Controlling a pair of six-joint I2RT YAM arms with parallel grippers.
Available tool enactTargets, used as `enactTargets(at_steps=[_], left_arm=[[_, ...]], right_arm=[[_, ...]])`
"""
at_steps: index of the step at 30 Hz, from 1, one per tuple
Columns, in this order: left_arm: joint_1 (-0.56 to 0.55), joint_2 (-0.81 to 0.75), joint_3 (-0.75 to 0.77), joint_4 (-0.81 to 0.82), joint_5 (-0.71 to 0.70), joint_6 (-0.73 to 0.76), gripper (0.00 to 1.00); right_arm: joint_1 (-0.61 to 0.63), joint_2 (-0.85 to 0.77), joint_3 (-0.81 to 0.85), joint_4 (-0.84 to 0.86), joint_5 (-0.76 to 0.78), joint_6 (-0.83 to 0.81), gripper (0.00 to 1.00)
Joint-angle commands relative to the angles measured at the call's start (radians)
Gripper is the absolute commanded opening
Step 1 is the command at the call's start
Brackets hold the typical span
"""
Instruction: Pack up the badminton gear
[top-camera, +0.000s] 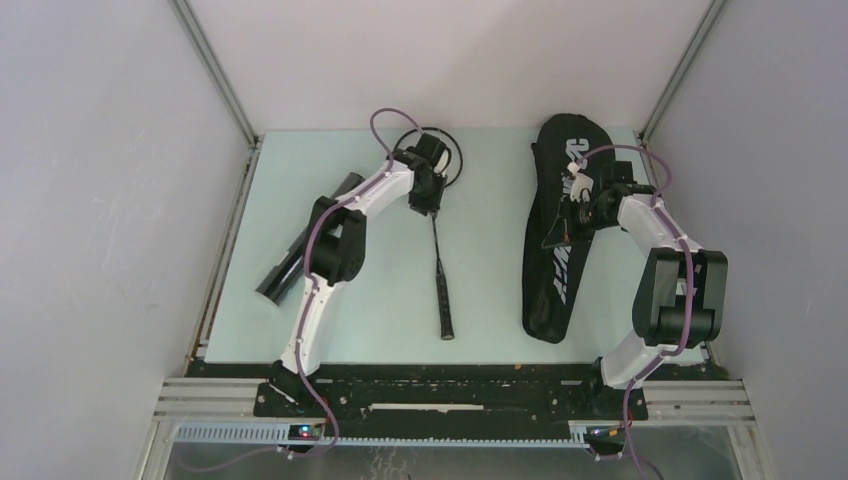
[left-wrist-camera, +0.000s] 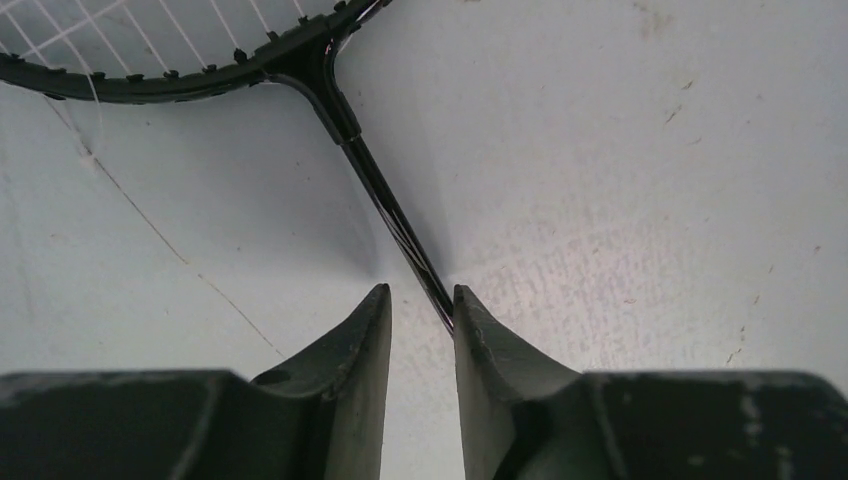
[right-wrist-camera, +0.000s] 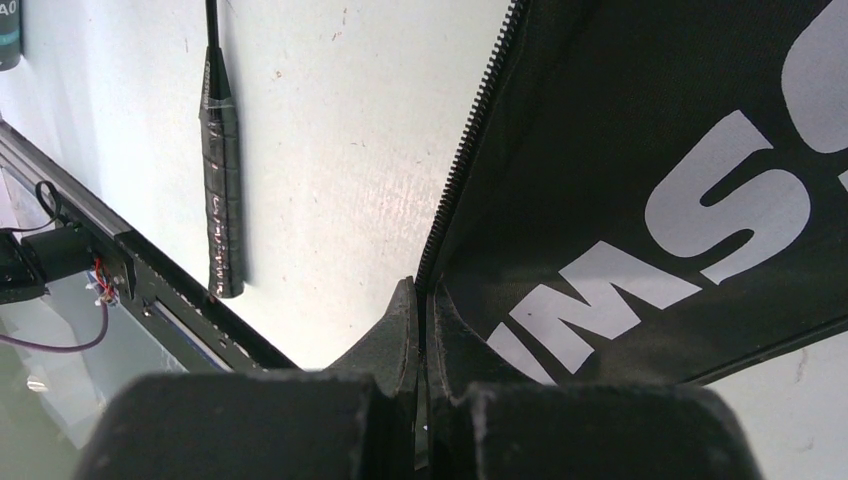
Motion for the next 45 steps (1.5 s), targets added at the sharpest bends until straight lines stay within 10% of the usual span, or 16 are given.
enactTargets(at_steps=[1,10,17,24,32,45], left_arm=[[-0.007,-0.02,0.017,-0.076,-0.016,0.04,0.34],[-0.03,-0.079,-0.126,-0.093,0.005,0.083,0.36],[-0.03,-0.258,-0.508,0.046,0.079,0.113,0.14],[-0.038,-0.519,-0.839,0.222,0.123,0.159,0.21],[-0.035,-0.535,-0.753,0.233,0.089,0.291,0.5],[-0.033,-0.299,-0.511,0.145,0.096,0.308,0.47]], right_arm=[[0.005,-0.043,0.018,-0.007,-0.052,-0.002,0.0],[-0.002,-0.045,0.019,-0.008,-0.071,-0.004,0.0],[-0.005,-0.059,0.018,-0.007,-0.074,-0.002,0.0],[-0.004,-0.047,0.018,0.009,-0.075,0.007,0.0],[0.002,-0.035,0.019,0.031,-0.083,0.03,0.0],[-0.006,-0.056,0.019,0.016,-0.091,0.02,0.0]])
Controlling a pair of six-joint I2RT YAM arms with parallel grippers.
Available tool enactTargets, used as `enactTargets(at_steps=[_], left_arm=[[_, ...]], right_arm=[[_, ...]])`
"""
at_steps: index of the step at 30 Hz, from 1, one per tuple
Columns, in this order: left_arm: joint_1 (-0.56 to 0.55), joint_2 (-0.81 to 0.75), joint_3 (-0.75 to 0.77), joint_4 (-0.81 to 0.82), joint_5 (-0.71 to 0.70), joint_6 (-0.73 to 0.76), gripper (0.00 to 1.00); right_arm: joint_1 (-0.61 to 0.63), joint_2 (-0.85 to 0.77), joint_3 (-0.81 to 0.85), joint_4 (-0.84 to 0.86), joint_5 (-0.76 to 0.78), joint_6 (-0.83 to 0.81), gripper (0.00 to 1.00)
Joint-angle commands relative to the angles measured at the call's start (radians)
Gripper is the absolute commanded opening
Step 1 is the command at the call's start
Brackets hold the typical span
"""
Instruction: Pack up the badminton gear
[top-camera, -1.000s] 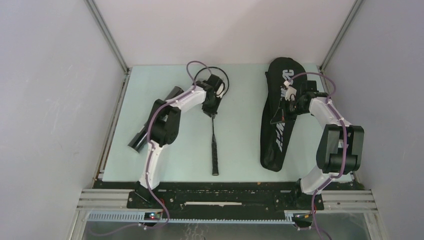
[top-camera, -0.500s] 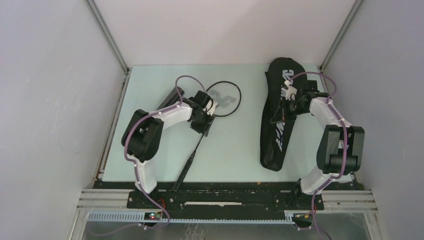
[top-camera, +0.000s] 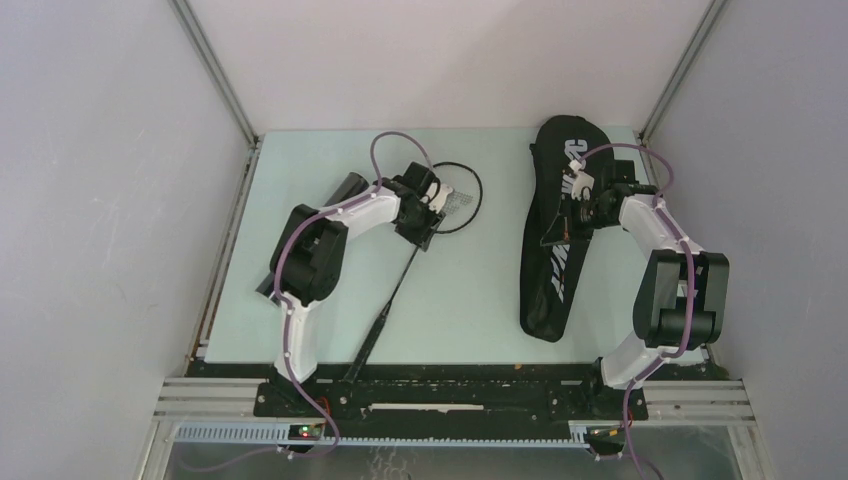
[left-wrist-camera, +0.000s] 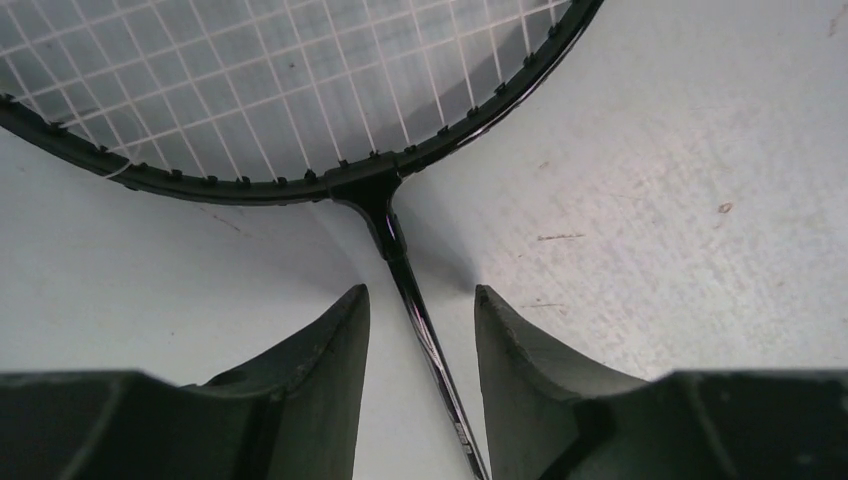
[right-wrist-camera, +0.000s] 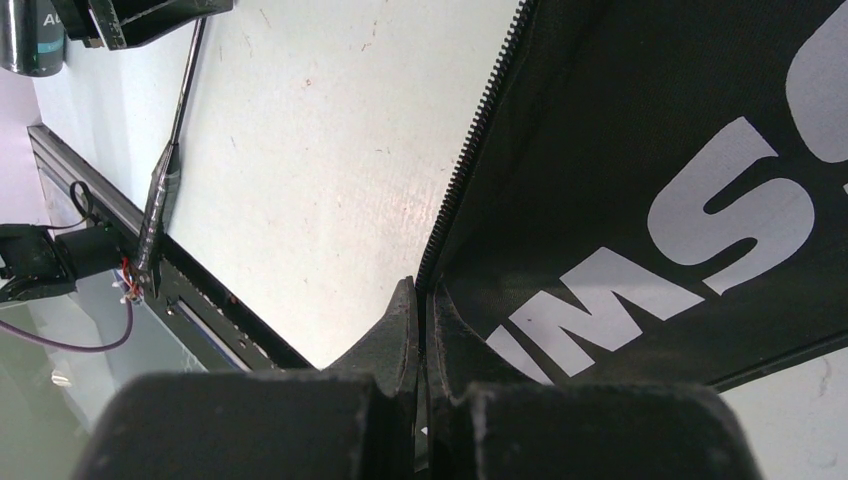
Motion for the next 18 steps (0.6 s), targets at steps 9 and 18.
enactTargets(at_steps=[9,18], left_arm=[[-0.001,0.074,0.053,-0.05,-0.03,-0.036,0.22],[0.007,-0.096,-0.083,0.083,-0.039,-0.11,0.0]], right_arm=[[0.014,-0.054,0.019,-0.01,-0.058,-0.019,0.0],[0.025,-0.083,0.019,-0.033,0.069,-0.048,0.0]])
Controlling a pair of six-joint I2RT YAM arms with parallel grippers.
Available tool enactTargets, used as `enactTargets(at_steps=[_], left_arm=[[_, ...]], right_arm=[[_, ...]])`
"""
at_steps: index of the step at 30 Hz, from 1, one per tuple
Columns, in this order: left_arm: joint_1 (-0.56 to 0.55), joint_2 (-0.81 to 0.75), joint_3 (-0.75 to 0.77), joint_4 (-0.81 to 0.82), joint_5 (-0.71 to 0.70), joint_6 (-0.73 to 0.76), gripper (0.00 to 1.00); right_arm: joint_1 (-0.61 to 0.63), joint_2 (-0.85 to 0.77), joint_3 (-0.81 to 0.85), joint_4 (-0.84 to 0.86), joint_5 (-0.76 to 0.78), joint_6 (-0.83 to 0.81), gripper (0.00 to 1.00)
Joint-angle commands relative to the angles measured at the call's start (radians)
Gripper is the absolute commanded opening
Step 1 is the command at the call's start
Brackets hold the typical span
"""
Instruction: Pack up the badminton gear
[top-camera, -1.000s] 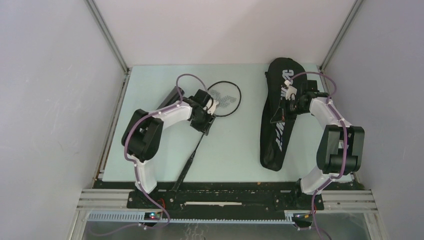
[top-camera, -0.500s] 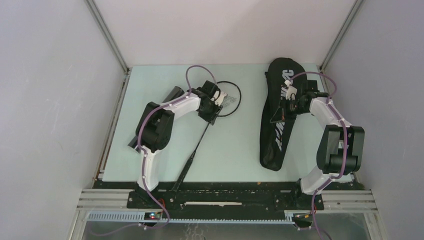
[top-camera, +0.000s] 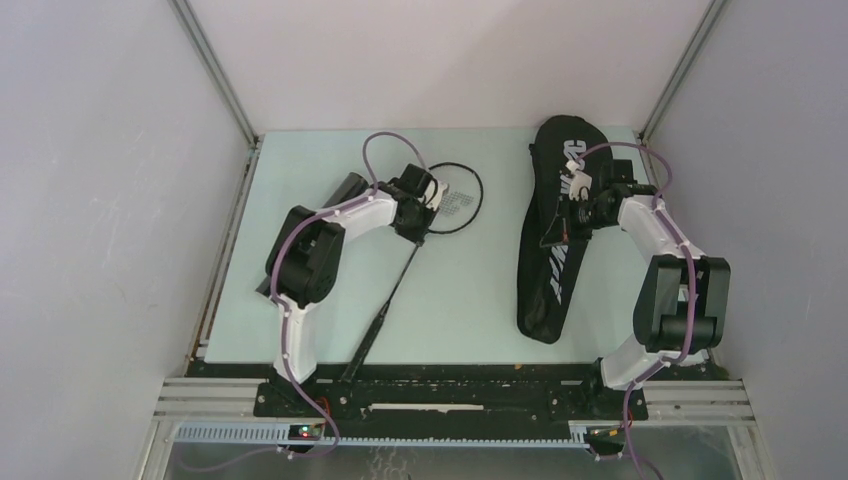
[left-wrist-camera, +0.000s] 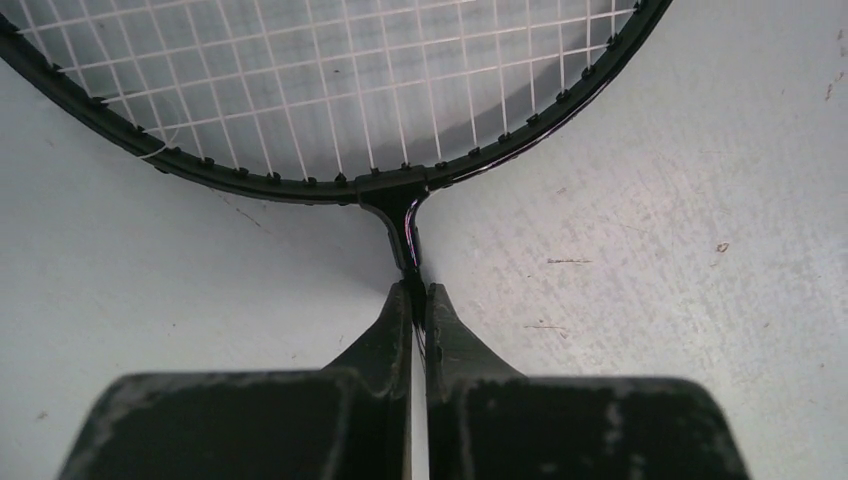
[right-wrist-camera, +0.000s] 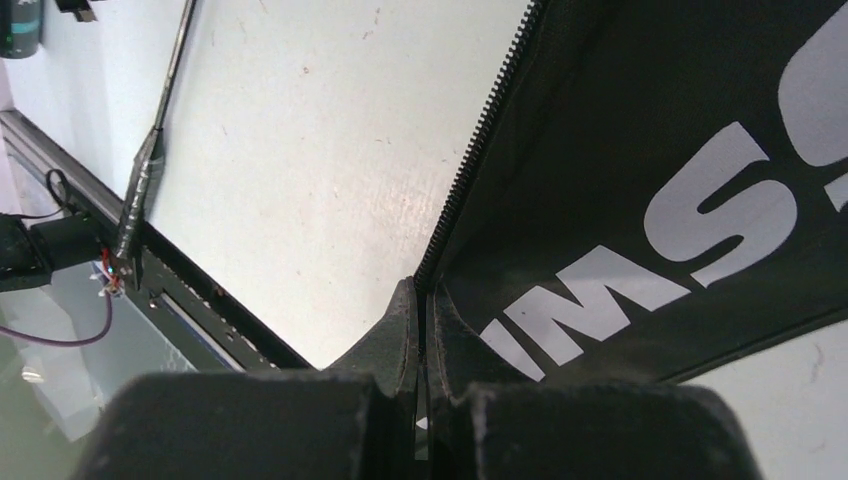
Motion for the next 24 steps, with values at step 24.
enactTargets(at_steps=[24], left_arm=[[-0.01,-0.222,-0.073,0.032,0.075,-0.102,0.0]], right_arm=[[0.163,-0.04,0.019,0.151,0.643,0.02,0.15]])
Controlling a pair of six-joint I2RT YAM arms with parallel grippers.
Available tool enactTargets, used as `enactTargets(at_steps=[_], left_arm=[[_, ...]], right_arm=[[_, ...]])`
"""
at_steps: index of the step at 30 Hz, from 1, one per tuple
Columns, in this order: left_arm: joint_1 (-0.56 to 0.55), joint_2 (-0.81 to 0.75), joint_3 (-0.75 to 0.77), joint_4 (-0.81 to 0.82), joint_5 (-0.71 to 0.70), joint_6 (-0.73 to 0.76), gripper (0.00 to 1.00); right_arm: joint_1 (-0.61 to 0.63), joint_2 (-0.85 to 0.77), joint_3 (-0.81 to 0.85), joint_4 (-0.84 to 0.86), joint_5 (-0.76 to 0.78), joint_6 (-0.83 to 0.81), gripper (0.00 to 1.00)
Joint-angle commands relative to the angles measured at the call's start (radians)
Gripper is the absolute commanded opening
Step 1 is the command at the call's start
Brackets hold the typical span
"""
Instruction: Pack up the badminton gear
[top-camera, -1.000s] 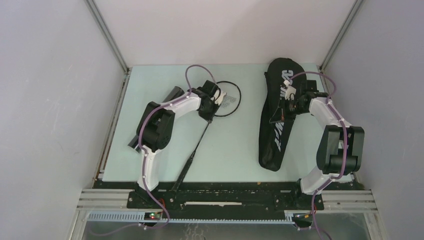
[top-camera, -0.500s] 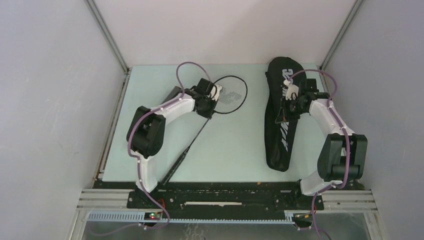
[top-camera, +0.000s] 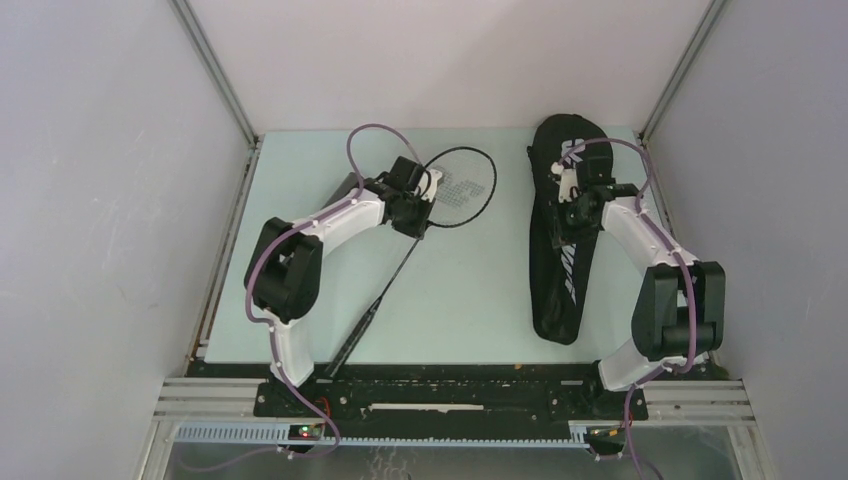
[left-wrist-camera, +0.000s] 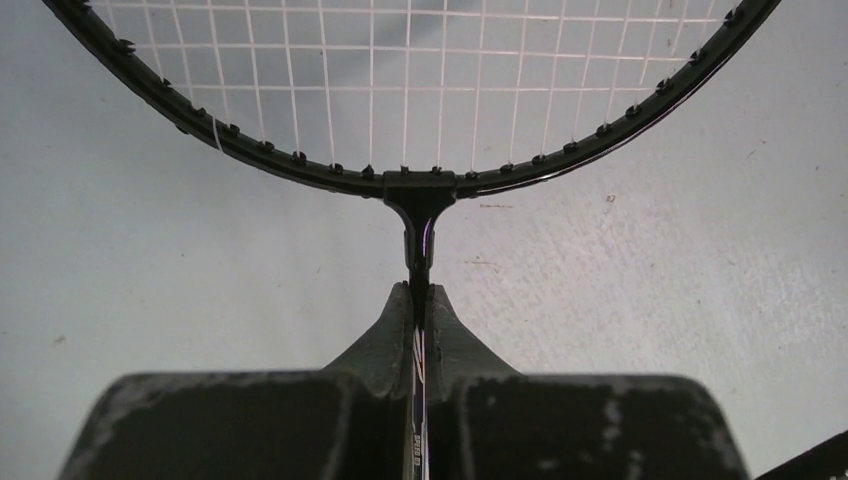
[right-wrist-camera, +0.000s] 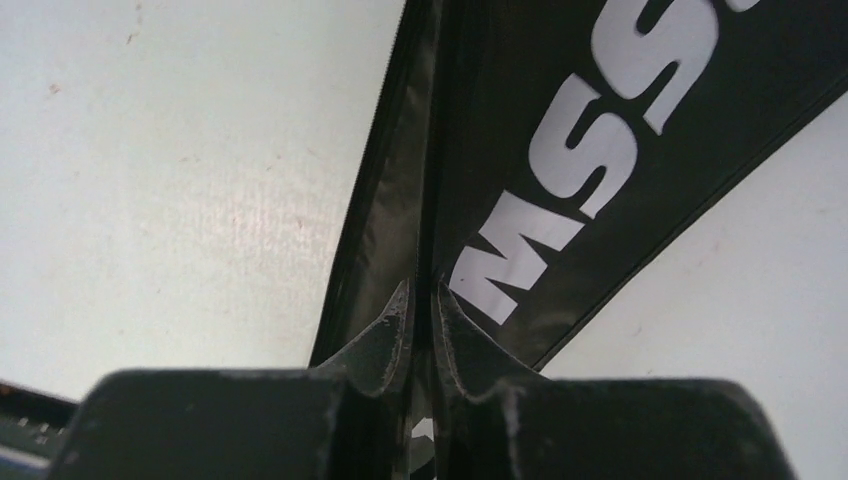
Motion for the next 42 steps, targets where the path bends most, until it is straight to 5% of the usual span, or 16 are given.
enactTargets(at_steps=[1,9,19,34,42], left_arm=[[-0.011,-0.056,-0.018,0.036,0.037,-0.029,0.0],[-0.011,-0.073,-0.038,0.051,0.013,-0.026,0.0],[-0.01,-0.087,-0.067,0.078,-0.027,-0.045,0.0],[0.001,-0.095,-0.075,0.083,-0.029,-0.043,0.0],[0.001,-0.093,-0.071,0.078,-0.014,-0.04,0.0]], right_arm=[[0.07,0.014,0.019,0.153,0.215,-0.012,0.18],[0.25,0.114,0.019,0.28,0.517,-0.095,0.42],[0.302,0.263,0.15,0.306,0.545,-0.097,0.61],[0.213,0.595,0.573,0.16,0.496,-0.08,0.61],[0.166,0.642,0.624,0.146,0.484,-0.08,0.53]])
